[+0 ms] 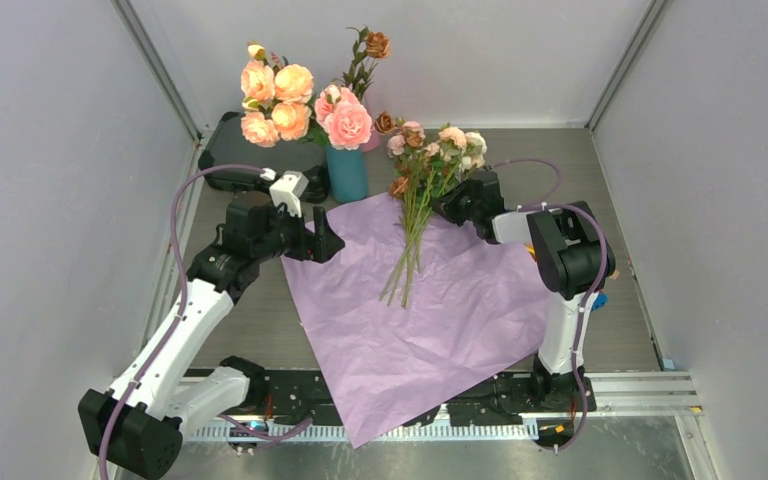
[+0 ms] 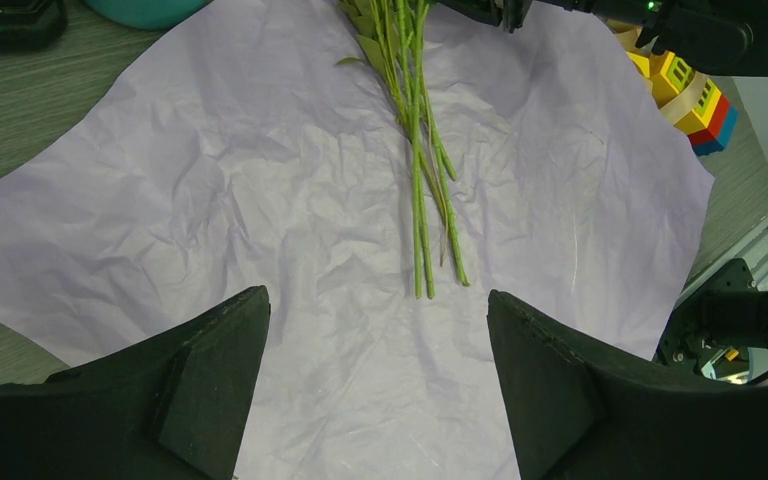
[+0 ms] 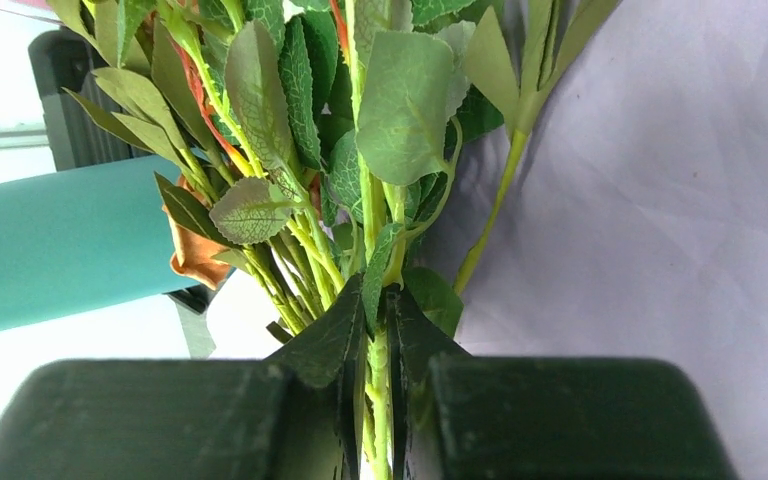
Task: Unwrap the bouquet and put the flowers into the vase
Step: Pick up the fake flower from the wrapping paper.
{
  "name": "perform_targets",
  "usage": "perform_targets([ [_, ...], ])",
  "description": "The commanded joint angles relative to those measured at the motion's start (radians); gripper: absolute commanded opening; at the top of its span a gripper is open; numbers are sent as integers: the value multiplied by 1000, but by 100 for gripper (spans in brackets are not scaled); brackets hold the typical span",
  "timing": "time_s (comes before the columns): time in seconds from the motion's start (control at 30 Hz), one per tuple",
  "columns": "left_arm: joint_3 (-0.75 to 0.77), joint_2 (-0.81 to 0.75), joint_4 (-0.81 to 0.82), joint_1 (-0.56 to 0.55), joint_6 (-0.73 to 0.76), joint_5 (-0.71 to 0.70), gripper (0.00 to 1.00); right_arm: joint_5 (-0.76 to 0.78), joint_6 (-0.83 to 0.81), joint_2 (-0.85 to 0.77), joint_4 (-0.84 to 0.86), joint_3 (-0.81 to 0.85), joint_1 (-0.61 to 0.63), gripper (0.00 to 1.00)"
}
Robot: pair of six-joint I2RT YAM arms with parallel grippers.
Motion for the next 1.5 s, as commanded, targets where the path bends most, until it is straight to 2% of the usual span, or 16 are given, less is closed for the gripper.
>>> perform_targets([
  [0.0, 39, -10, -4, -5, 16, 20, 82, 44, 43, -57, 110, -17, -3, 0],
  [0.2, 39, -14, -6, -8, 20, 12, 82, 122, 87, -119, 186, -95, -3, 0],
  [0.5, 38, -19, -3, -18, 29, 20, 82, 233, 65, -231, 220, -199, -3, 0],
  [0.87, 37, -20, -4, -28, 39, 18, 82, 317, -3, -373, 200, -272, -4, 0],
  [1.03, 37, -26, -4, -32, 47, 19, 82, 338, -77, -494, 155, -311, -4, 0],
  [1.1, 38, -36, -1, -34, 50, 29, 82, 326, -112, -568, 168, -348, -3, 0],
  [1.23, 12, -82, 45, -35, 52, 65, 82, 287, -199, -737, 89, -393, -3, 0],
  [1.33, -1, -107, 74, -35, 52, 105, 81, 195, -253, -874, -23, -398, -3, 0],
  [1.47, -20, -117, 126, -39, 26, 166, 79, 50, -302, -1020, -70, -425, 3, 0],
])
